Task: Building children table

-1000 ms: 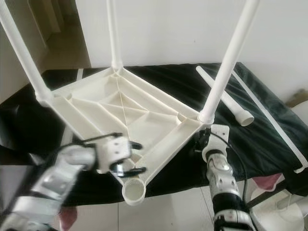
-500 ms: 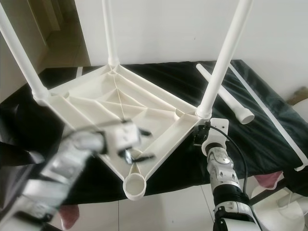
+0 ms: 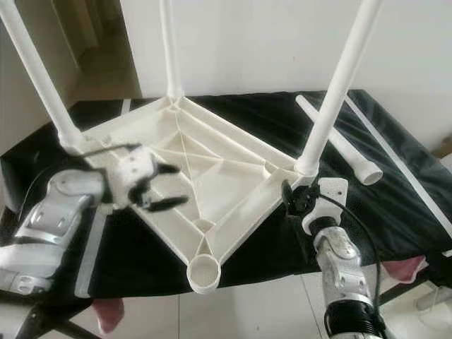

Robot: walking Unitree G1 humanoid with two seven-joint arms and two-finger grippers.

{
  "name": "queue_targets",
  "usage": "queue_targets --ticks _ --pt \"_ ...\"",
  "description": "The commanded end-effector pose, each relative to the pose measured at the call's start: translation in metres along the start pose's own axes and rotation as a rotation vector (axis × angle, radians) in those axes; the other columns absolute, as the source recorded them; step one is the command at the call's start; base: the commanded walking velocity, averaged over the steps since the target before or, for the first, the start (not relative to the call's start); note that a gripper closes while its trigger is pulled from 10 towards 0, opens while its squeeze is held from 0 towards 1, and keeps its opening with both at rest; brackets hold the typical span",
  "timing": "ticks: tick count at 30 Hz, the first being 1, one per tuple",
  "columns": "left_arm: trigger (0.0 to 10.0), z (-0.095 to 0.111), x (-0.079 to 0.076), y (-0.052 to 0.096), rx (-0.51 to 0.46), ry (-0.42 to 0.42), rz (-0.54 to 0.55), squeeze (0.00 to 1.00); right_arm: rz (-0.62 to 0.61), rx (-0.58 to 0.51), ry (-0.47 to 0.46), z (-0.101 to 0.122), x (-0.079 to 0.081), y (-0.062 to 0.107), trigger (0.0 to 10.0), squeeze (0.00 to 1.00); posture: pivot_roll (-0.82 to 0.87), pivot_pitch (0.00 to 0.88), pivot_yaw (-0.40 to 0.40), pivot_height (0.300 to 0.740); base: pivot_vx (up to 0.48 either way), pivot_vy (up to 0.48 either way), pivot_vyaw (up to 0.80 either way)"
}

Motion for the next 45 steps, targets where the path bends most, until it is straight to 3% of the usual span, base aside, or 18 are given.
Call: queue_targets --ticks 1,15,30,36,40,45 --pt "10.0 -0.004 0.002 -0.005 0.056 -0.047 -0.048 0.00 -0.002 -0.009 -0.012 0.005 -0.003 0.001 10.0 0.00 0.03 0.000 0.006 0.740 0.000 0.000 0.00" --pt "10.0 -0.032 0.006 -0.026 0.236 -0.104 -0.042 0.00 0.034 -0.017 -0.035 0.012 0.006 0.003 10.0 0.00 0.03 0.000 0.006 0.740 0.000 0.000 0.00" --pt "10.0 -0.036 0.014 -0.040 0.328 -0.173 -0.086 0.00 0.033 -0.014 -0.037 0.014 0.007 0.005 10.0 0.00 0.02 0.000 0.032 0.740 0.000 0.000 0.00" --pt "10.0 -0.039 0.013 -0.046 0.353 -0.130 -0.105 0.00 0.031 -0.013 -0.043 0.012 0.010 0.008 10.0 0.00 0.01 0.000 0.042 0.740 0.000 0.000 0.00" --pt "10.0 -0.043 0.016 -0.051 0.387 -0.035 -0.042 0.00 0.024 -0.014 -0.043 0.012 0.009 0.011 10.0 0.00 0.00 0.000 0.047 0.740 0.000 0.000 0.00" --pt "10.0 -0.042 0.021 -0.052 0.378 0.009 0.026 0.00 0.019 -0.013 -0.039 0.012 0.008 0.012 10.0 0.00 0.00 0.000 0.045 0.740 0.000 0.000 0.00"
Point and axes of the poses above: a point about 5 cm out from each wrist's last joint towards the gripper, its own y axis pointing back from the gripper into the wrist, its own z axis along the axis of the wrist's last joint, x = y × z, the point moved 2 cm from there along -y, pointing out of the wrist towards the gripper, and after that the axes turned 10 degrees about -y, right-handed, at the moved point
